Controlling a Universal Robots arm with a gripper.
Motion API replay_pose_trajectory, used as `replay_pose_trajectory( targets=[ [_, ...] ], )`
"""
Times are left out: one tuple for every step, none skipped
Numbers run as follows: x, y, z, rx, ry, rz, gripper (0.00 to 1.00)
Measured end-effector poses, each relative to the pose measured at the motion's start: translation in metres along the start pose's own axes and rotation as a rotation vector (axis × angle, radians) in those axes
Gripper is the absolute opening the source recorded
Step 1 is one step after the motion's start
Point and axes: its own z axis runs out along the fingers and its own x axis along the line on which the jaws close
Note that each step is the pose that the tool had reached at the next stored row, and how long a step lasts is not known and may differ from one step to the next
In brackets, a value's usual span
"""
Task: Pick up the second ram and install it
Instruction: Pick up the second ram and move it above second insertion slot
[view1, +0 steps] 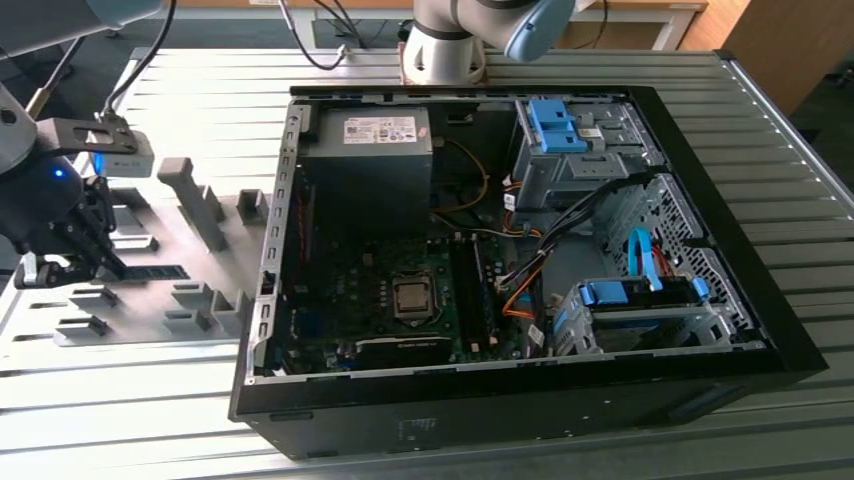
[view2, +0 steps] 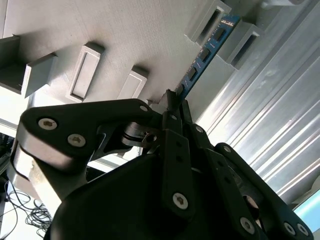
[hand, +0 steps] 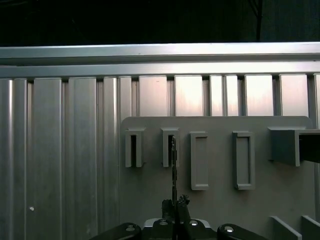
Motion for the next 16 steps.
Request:
replay_pose_trajectory(
  targets=[
    [0.0000, 0.0000, 0.0000, 0.0000, -0.0001, 0.000, 0.14],
    [0.0000, 0.0000, 0.0000, 0.0001, 0.0000, 0.000, 0.14],
    [0.0000, 0.0000, 0.0000, 0.0000, -0.0001, 0.000, 0.14],
    [0.0000, 0.0000, -0.0001, 0.0000, 0.0000, 0.000, 0.14],
    [0.0000, 0.0000, -0.0001, 0.0000, 0.0000, 0.000, 0.14],
    [0.0000, 0.0000, -0.0001, 0.0001, -0.0001, 0.000, 0.14],
    [0.0000, 0.0000, -0.0002, 0.0000, 0.0000, 0.000, 0.14],
    [0.0000, 0.0000, -0.0004, 0.0000, 0.0000, 0.000, 0.14],
    [0.0000, 0.0000, -0.0010, -0.0004, 0.0003, 0.000, 0.14],
    [0.0000, 0.0001, -0.0016, -0.0004, 0.0003, 0.000, 0.14],
    [0.0000, 0.0000, -0.0023, 0.0000, 0.0000, 0.000, 0.14],
    [0.0000, 0.0000, -0.0034, -0.0001, 0.0001, 0.000, 0.14],
    [0.0000, 0.0000, -0.0045, -0.0001, 0.0000, 0.000, 0.14],
    [-0.0001, 0.0000, -0.0057, 0.0000, 0.0000, 0.000, 0.14],
    [-0.0001, 0.0001, -0.0067, 0.0000, 0.0000, 0.000, 0.14],
    [-0.0001, 0.0000, -0.0078, -0.0001, 0.0001, 0.000, 0.14]
  ],
)
